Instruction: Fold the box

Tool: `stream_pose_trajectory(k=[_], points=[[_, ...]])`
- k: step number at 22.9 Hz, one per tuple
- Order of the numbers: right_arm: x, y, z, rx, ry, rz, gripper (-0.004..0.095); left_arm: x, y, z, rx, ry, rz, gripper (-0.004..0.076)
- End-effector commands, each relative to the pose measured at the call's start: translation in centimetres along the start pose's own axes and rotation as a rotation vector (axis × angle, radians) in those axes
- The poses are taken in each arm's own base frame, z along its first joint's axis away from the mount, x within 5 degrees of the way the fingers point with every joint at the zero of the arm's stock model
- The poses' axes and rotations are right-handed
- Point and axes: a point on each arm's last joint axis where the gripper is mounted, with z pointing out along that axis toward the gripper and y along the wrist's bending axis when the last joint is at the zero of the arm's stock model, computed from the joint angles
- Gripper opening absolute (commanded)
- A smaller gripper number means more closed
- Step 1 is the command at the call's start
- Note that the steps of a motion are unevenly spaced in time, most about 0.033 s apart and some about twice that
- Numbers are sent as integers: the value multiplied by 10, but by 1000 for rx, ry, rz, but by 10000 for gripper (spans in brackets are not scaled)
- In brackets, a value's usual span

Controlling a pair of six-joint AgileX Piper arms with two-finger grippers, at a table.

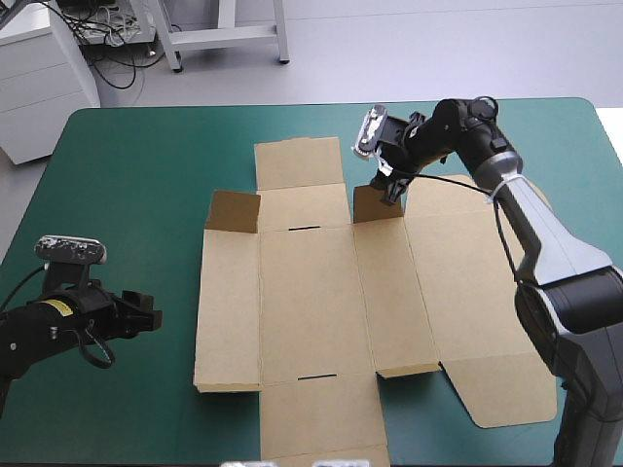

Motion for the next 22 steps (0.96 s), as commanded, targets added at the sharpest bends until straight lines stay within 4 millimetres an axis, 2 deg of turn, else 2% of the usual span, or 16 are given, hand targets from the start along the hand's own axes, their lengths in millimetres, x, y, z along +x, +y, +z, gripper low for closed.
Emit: stream_pose_trajectory(k=[1,2,5,8,14,15,18,22], points=[[-25,-5,-79,148,-93,99,565,-10,-4,-9,24,-79,-8,415],[-27,-3,-97,162,-88,165,565,-10,-5,-9,33,-81,-12,415],[-26,2,-124,181,-48,272,565,-11,-7,-9,57,-82,-23,415],[-13,11,-166,201,-44,516,565,-11,-10,-9,90,-79,-35,415],[6,33,-223,236,-134,670,563,-10,-15,-10,152,-79,-30,416],[15,43,-237,261,-133,696,563,-11,-17,-10,166,-82,-29,419],[41,73,-263,310,-122,755,563,-11,-16,-7,169,-59,-32,453],[78,123,-293,413,-106,862,564,-8,-14,15,192,40,-66,459]])
